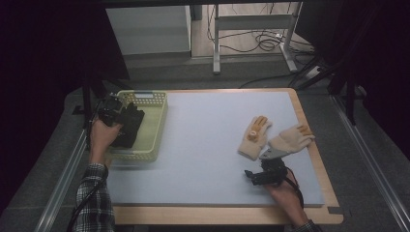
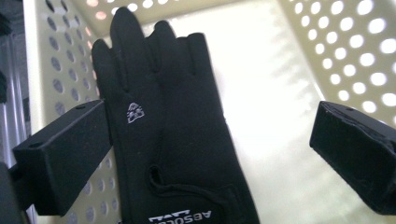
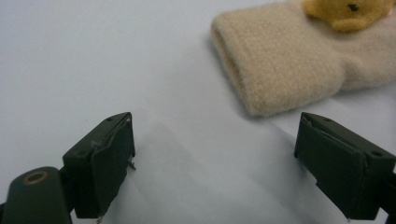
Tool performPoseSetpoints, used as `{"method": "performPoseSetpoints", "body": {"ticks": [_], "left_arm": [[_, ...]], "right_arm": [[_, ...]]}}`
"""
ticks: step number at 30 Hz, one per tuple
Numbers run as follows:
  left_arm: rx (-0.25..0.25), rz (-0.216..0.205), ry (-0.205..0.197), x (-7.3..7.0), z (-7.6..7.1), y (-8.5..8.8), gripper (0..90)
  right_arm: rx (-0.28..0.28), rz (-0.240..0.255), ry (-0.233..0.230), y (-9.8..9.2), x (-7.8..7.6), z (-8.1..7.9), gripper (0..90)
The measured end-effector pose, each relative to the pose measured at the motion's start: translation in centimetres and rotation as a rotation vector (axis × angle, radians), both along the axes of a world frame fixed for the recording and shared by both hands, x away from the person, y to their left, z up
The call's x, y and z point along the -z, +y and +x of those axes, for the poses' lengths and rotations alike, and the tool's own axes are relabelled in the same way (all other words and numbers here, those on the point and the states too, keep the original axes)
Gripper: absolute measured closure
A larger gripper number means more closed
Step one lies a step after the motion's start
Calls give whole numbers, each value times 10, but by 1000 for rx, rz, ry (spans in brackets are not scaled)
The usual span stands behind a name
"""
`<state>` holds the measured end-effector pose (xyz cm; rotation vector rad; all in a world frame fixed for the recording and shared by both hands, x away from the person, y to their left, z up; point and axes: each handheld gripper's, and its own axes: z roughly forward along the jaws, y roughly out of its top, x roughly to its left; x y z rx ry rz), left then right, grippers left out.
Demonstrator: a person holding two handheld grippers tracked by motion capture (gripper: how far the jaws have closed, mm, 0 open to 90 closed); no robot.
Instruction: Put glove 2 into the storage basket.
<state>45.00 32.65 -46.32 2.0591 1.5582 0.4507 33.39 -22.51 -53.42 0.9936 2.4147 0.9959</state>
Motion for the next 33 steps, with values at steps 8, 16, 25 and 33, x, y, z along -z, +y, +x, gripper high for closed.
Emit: {"method": "performPoseSetpoints", "body": {"ticks": [8, 16, 25, 33], "left_arm": [[86, 0, -62, -13, -10, -24, 0], [164, -17, -105, -27, -19, -47, 0], [248, -27, -136, -36, -34, -72, 0], [320, -43, -172, -41, -49, -94, 0]], "right_arm": [[-1, 0, 0, 0, 0, 0, 118], [-1, 0, 1, 0, 0, 0, 118], [-1, 1, 1, 0, 0, 0, 119], [0, 5, 2, 0, 0, 0, 122]]}}
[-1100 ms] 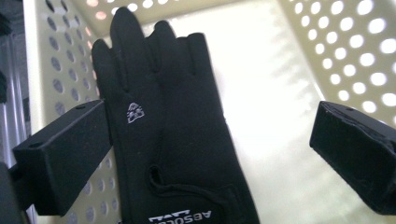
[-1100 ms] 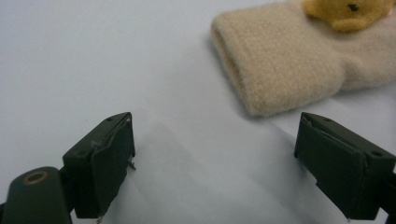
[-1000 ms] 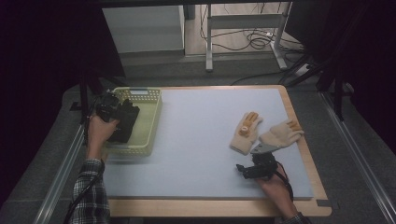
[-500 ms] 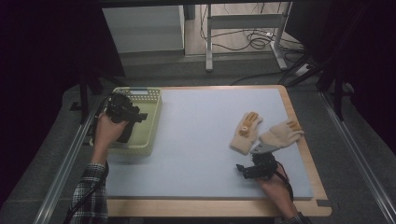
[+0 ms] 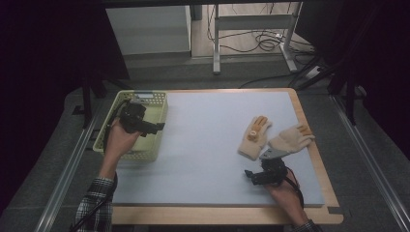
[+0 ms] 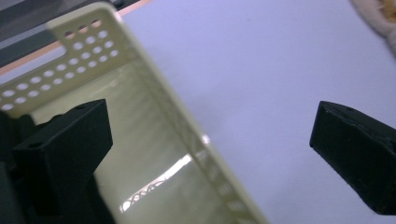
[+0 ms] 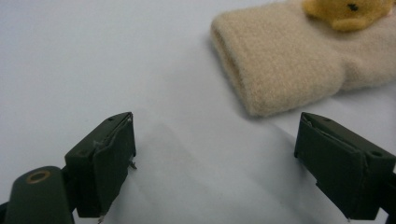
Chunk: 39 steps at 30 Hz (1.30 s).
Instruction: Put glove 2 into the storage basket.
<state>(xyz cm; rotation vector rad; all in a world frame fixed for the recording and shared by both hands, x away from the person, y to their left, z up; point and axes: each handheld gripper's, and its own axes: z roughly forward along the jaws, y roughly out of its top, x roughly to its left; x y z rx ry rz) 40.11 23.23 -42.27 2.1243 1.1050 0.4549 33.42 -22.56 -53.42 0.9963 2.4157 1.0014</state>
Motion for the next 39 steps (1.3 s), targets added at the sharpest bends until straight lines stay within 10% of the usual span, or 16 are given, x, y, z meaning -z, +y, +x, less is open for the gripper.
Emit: {"method": "performPoseSetpoints", "body": {"ticks": [21, 39], "left_arm": [[181, -24, -61, 19, -46, -63, 0], [241, 5, -64, 73, -88, -96, 0]], "right_arm": [[3, -2, 4, 0, 0, 0, 122], [2, -4, 3, 0, 0, 0, 122]]}}
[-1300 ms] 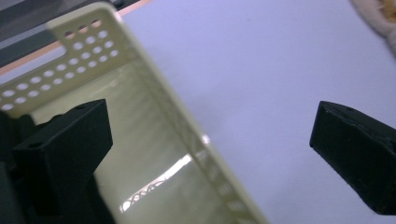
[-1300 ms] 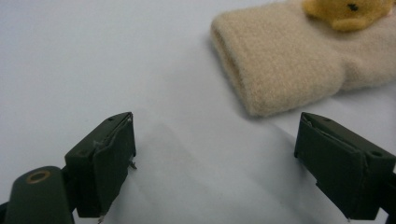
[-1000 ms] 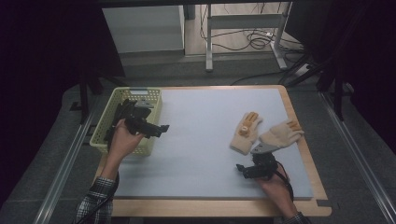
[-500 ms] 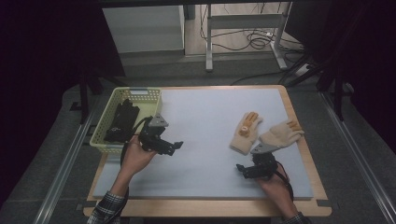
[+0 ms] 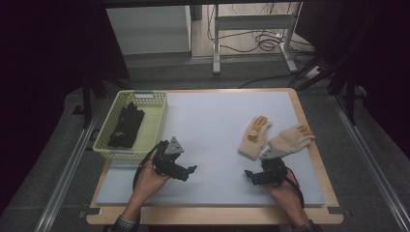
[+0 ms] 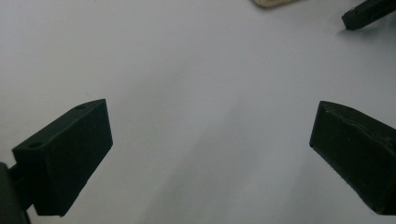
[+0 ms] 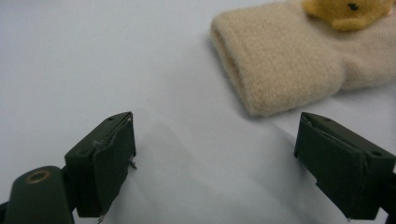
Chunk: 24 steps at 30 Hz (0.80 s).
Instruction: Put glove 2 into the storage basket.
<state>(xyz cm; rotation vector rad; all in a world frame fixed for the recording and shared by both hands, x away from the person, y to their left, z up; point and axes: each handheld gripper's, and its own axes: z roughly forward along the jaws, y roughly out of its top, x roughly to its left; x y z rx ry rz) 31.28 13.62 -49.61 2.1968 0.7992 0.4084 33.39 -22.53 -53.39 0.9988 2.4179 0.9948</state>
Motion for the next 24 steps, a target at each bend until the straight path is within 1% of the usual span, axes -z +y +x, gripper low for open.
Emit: {"method": "performPoseSetpoints", "body": {"ticks": [1, 2, 5, 6, 7, 8, 9, 11, 13, 14, 15, 16, 17, 18, 19, 21, 24], "left_arm": [[-5, -4, 6, 7, -3, 1, 0], [-5, -4, 6, 7, -3, 1, 0], [-21, 16, 15, 18, -6, 3, 0], [-26, 15, 19, 21, -7, 5, 0], [-31, 8, 26, 24, -7, 6, 0], [-34, 12, 40, 28, -8, 8, 0], [-48, 41, 40, 33, -8, 9, 0], [-58, 44, 41, 35, -9, 10, 0], [-61, 31, 61, 40, -9, 13, 0], [-64, 35, 63, 42, -9, 13, 0], [-74, 50, 70, 47, -8, 13, 0], [-74, 50, 70, 47, -8, 13, 0], [-75, 47, 78, 51, -7, 13, 0], [-79, 13, 90, 53, -6, 15, 0], [-87, -9, 112, 54, -4, 17, 5], [-87, -1, 109, 54, -4, 16, 6], [-87, -2, 107, 54, -4, 16, 6]], "right_arm": [[0, -1, 0, 0, 0, 0, 122], [0, -1, 0, 0, 0, 0, 122], [0, -4, -1, 0, 0, 0, 121], [0, -6, -2, 1, 0, 0, 121], [0, -6, -2, 1, 0, 0, 121], [1, -6, -1, 1, 0, 0, 121], [1, -7, -1, 1, 0, 0, 121], [1, -7, -1, 1, 0, 0, 121], [1, -6, -1, 1, 0, 0, 122], [1, -6, -1, 1, 0, 0, 122], [1, -5, -1, 1, 0, 0, 121], [1, -5, -1, 1, 0, 0, 121], [1, -5, -1, 1, 0, 0, 121], [0, -4, -1, 0, 0, 0, 121], [1, -5, -2, 1, 0, 0, 120], [0, -6, -2, 1, 0, 0, 119], [0, -5, -1, 1, 0, 0, 118]]}}
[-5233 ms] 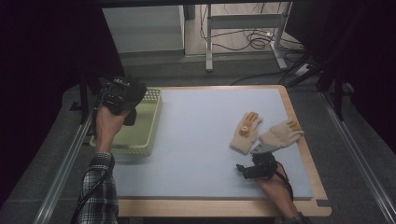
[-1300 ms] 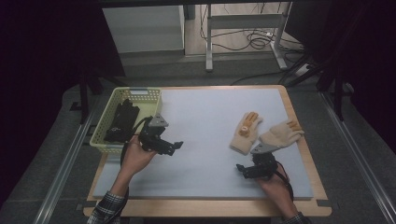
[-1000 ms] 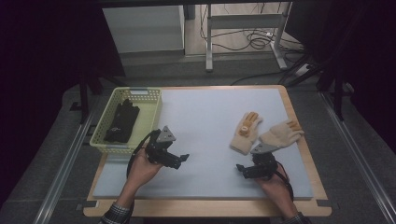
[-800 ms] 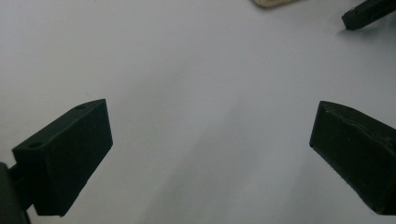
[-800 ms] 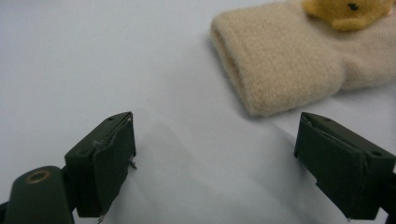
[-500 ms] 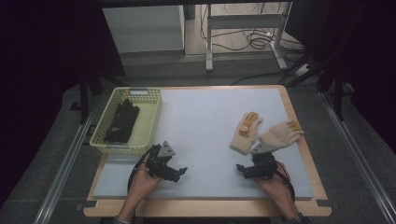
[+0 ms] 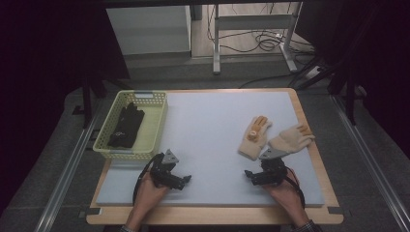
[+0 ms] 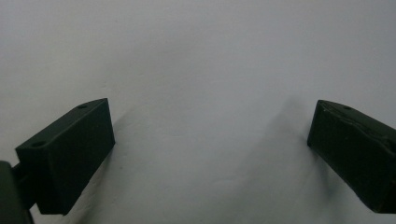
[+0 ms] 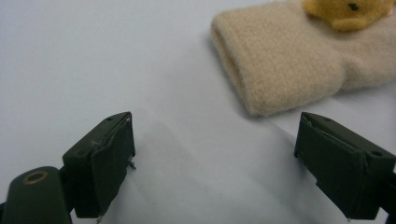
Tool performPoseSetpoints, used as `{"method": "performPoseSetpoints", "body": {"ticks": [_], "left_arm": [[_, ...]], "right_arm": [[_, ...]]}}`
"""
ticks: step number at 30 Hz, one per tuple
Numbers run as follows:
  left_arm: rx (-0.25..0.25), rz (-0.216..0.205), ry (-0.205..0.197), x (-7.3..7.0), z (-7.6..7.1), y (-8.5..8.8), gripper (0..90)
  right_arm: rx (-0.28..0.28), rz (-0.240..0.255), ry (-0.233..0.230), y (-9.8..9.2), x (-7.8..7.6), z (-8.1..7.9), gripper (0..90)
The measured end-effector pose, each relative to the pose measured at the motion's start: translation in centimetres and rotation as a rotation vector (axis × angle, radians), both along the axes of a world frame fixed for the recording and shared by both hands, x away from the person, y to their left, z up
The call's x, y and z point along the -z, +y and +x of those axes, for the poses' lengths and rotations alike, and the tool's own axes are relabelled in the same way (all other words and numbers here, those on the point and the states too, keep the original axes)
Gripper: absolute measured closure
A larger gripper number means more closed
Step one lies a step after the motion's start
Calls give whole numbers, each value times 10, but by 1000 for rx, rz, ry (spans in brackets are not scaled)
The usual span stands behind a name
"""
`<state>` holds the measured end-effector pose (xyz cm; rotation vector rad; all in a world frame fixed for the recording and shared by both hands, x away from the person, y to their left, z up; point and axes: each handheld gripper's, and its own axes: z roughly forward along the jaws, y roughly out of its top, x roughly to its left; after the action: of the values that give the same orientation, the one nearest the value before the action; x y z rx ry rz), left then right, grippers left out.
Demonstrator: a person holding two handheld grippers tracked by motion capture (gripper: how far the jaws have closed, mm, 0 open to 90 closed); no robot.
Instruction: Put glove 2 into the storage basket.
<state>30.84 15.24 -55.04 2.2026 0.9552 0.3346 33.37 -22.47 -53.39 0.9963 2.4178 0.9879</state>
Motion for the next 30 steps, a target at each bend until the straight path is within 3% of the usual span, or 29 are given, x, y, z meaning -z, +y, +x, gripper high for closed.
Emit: {"method": "performPoseSetpoints", "body": {"ticks": [12, 22, 30], "left_arm": [[0, -2, 0, 0, 0, 0, 7], [-1, -3, 0, 0, 0, 0, 7], [-1, -4, 0, 0, 0, 0, 7]], "right_arm": [[5, 9, 0, 0, -1, -1, 145], [9, 33, -6, -6, -10, -1, 295], [29, 18, -16, -19, -25, 7, 472]]}}
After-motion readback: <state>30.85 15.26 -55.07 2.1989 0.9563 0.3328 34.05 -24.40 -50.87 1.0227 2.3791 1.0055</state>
